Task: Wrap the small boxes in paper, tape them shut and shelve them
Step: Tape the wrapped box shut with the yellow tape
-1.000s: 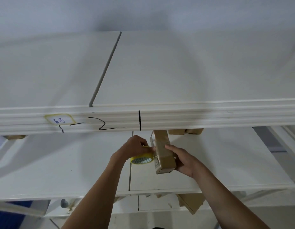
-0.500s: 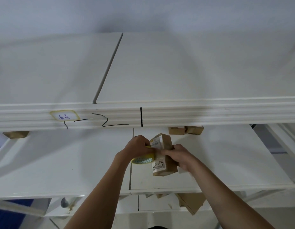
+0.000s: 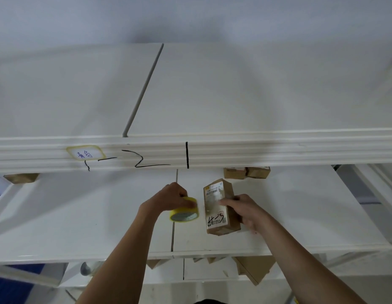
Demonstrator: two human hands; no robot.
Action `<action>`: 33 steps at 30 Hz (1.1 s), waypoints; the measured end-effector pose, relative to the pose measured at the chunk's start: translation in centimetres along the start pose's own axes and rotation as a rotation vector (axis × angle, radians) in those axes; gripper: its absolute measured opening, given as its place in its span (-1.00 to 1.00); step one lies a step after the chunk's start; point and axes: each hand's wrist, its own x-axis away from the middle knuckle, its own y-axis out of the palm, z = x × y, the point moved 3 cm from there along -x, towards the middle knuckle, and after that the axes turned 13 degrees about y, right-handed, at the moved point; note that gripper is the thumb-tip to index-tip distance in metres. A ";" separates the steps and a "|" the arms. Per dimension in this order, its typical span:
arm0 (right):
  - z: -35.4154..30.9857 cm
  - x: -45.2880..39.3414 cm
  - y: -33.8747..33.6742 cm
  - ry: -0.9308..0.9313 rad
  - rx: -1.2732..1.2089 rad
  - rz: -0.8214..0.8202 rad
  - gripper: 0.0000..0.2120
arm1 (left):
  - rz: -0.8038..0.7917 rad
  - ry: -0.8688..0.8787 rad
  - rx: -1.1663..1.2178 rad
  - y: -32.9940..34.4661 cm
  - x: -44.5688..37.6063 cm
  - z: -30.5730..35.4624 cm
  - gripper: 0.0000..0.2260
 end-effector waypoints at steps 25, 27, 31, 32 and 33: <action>-0.9 0.6 1.2 0.017 -0.461 -0.368 -0.63 | 0.062 0.030 0.049 -0.1 -1.2 0.5 -0.50; -0.7 0.2 1.3 0.027 -0.402 -0.356 -0.63 | 0.048 0.018 0.037 -0.1 -1.2 0.4 -0.50; -0.9 -0.4 1.5 -0.020 -0.146 -0.132 -0.61 | 0.075 -0.038 0.031 0.6 -1.1 0.4 -0.41; -1.1 -0.4 1.6 -0.045 -0.078 -0.075 -0.60 | 0.089 -0.044 0.003 0.9 -1.2 0.5 -0.42; -1.2 -0.2 1.8 -0.057 -0.011 -0.035 -0.58 | 0.102 -0.050 -0.031 1.0 -1.3 0.6 -0.44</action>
